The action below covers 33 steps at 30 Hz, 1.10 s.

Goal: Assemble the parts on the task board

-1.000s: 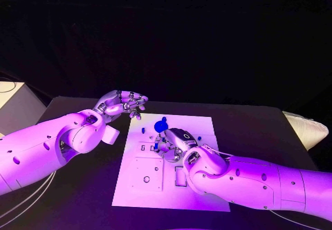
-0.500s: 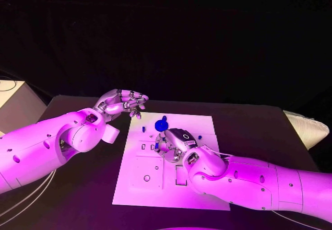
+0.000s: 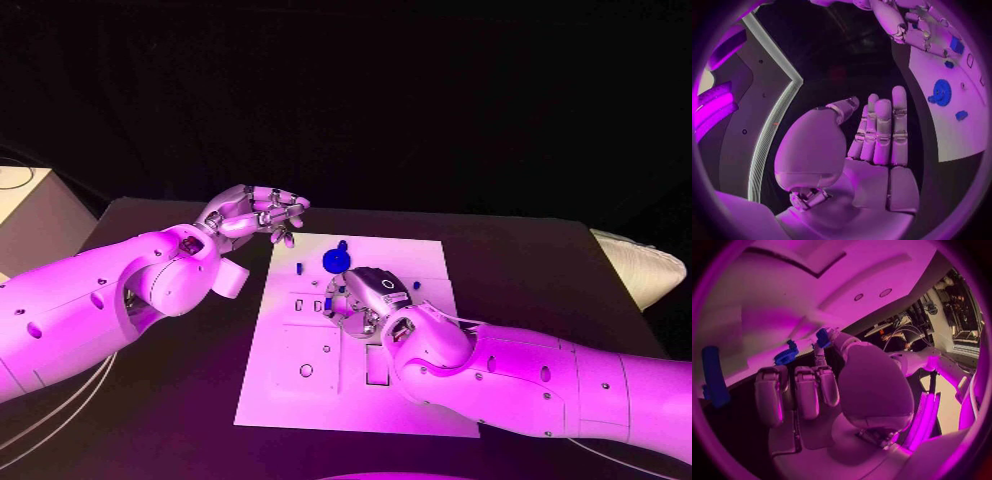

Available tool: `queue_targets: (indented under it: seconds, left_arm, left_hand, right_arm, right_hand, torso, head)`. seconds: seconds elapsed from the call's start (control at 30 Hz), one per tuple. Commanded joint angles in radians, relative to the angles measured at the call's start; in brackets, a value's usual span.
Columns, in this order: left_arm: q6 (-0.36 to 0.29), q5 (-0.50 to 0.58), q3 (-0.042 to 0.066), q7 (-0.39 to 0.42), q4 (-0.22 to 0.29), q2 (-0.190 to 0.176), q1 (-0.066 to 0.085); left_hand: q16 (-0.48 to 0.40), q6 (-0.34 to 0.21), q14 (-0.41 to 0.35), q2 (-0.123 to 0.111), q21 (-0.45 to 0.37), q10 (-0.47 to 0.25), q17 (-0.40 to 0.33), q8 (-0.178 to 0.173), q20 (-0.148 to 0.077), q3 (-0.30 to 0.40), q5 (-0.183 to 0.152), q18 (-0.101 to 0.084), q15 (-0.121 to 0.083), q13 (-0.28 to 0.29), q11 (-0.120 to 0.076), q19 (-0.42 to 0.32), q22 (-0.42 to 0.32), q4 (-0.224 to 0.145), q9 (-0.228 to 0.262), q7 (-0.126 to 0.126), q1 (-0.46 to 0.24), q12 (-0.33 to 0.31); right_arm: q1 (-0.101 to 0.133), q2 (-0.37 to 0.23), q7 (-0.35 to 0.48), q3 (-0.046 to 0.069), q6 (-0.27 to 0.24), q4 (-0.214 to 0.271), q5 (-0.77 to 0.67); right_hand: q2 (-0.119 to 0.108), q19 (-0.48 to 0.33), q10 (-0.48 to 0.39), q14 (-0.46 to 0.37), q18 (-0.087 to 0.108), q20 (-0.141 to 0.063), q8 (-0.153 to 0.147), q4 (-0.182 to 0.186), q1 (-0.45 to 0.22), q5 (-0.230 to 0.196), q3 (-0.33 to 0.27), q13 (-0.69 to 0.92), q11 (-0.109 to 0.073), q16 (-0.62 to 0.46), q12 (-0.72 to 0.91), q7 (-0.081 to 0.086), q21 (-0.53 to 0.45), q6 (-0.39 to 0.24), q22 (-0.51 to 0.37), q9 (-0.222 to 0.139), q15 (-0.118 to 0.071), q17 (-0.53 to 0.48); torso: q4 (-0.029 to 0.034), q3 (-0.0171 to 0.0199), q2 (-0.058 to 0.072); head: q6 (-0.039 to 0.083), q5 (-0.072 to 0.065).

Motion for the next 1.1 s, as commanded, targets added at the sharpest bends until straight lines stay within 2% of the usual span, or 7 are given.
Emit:
queue_targets:
  seconds: [0.03, 0.6, 0.9, 1.1]
  left_arm:
    - [0.019, -0.004, 0.0, 0.003, 0.003, 0.001, 0.0]
    - [0.02, -0.005, 0.0, 0.001, 0.003, 0.0, 0.0]
    - [0.021, -0.005, 0.0, 0.0, 0.003, -0.001, 0.0]
    - [0.023, -0.005, 0.0, -0.001, 0.003, -0.001, 0.0]
  left_hand:
    - [0.003, 0.001, 0.007, -0.004, 0.004, -0.002, 0.001, 0.003, -0.002, 0.007, -0.005, 0.006, 0.002, 0.001, 0.003, -0.003, 0.001, 0.002, 0.002, 0.001, 0.009, 0.004]
    - [0.004, 0.001, 0.007, -0.004, 0.005, -0.006, 0.001, 0.004, -0.002, 0.007, -0.005, 0.006, 0.002, 0.004, 0.004, -0.004, 0.002, 0.003, 0.002, 0.001, 0.008, 0.008]
    - [0.004, 0.001, 0.007, -0.004, 0.005, -0.006, 0.001, 0.004, -0.002, 0.007, -0.005, 0.006, 0.002, 0.004, 0.004, -0.004, 0.002, 0.003, 0.002, 0.001, 0.008, 0.008]
    - [0.004, 0.001, 0.007, -0.004, 0.005, -0.006, 0.001, 0.004, -0.002, 0.007, -0.005, 0.006, 0.002, 0.004, 0.004, -0.004, 0.002, 0.003, 0.002, 0.001, 0.008, 0.008]
  right_arm:
    - [-0.001, 0.001, -0.002, 0.0, 0.014, -0.001, -0.017]
    - [-0.001, 0.002, -0.001, -0.001, 0.024, -0.005, -0.015]
    - [-0.001, 0.001, 0.005, -0.001, 0.019, -0.004, -0.01]
    - [-0.001, 0.001, 0.008, -0.001, 0.017, -0.004, -0.008]
  right_hand:
    - [-0.004, 0.083, 0.004, 0.09, -0.009, -0.004, 0.002, -0.002, -0.009, -0.003, 0.0, 0.158, -0.002, -0.002, -0.007, -0.003, -0.005, -0.007, 0.22, -0.001, -0.004, 0.211]
    - [-0.019, 0.082, -0.002, 0.09, -0.008, -0.002, 0.0, 0.002, -0.026, -0.013, -0.006, 0.152, 0.002, -0.002, -0.014, 0.002, -0.008, -0.019, 0.218, -0.003, -0.001, 0.211]
    - [-0.036, 0.082, -0.016, 0.089, -0.008, 0.005, -0.017, 0.011, -0.043, -0.026, -0.02, 0.14, 0.013, -0.004, -0.028, 0.015, -0.009, -0.056, 0.217, -0.013, 0.008, 0.208]
    - [-0.044, 0.081, -0.019, 0.089, -0.008, 0.008, -0.019, 0.017, -0.05, -0.036, -0.032, 0.137, 0.016, -0.004, -0.03, 0.017, -0.01, -0.061, 0.217, -0.015, 0.011, 0.207]
  torso:
    - [0.0002, -0.0001, 0.0]
    - [0.0004, -0.0005, 0.0]
    - [-0.0001, 0.0, 0.0]
    - [-0.0004, -0.0001, 0.0]
  head:
    - [-0.001, 0.001]
    - [-0.003, 0.001]
    - [-0.003, 0.002]
    - [-0.003, 0.001]
